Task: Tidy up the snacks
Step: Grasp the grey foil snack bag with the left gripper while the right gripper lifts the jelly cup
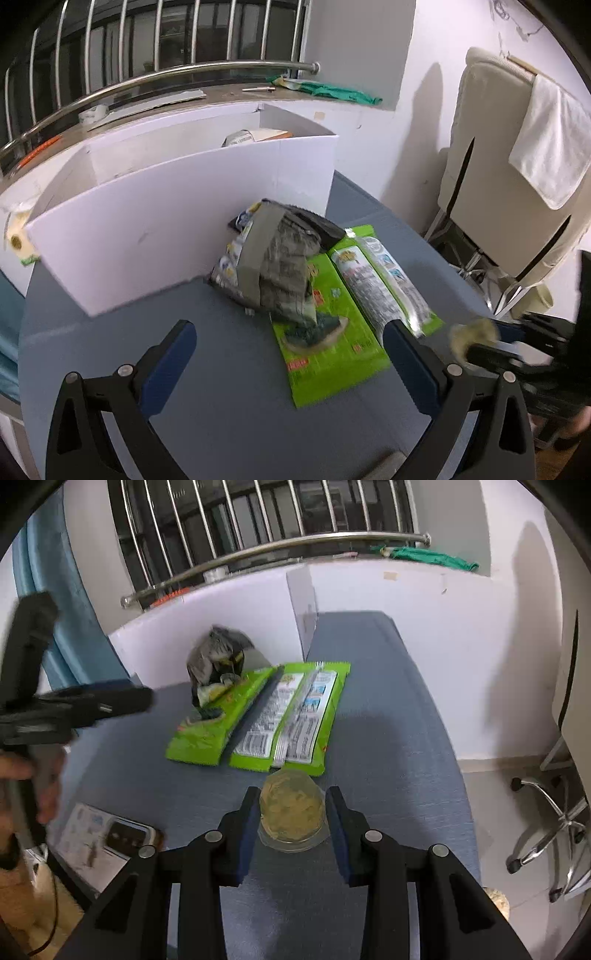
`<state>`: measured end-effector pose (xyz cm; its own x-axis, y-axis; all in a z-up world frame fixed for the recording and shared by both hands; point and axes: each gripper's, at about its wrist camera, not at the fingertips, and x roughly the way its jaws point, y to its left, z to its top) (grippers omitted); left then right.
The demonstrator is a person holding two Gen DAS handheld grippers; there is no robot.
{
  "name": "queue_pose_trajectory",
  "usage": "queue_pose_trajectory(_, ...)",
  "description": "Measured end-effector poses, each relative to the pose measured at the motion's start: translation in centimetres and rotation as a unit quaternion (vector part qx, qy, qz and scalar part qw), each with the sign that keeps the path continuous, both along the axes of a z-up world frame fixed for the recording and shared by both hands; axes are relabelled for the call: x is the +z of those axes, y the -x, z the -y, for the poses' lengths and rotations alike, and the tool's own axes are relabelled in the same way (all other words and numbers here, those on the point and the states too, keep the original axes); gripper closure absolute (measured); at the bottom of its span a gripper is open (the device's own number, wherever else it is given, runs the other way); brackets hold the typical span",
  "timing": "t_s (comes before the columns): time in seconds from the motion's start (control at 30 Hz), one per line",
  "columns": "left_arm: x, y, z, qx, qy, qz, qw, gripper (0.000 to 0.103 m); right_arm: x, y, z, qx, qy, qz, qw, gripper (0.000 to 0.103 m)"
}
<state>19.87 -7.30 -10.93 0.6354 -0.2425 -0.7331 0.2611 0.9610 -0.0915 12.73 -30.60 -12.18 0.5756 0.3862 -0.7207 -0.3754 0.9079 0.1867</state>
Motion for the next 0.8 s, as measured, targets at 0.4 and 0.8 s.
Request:
queue_pose_trajectory(0.4,-2.2,-6.8,1.5,0.007,-0.043,-0.043,0.9981,0.035,2.7,1.2,1.7,-0.009,-0.042,0.019,0.999,0.064)
queue_pose_trajectory(0.8,2.7,-0.6,-2.6,0.003,0.019,0.022,0.9996,0.038,3.6,0.6,1.5,0.002,-0.075,0.025,0.997,0.064)
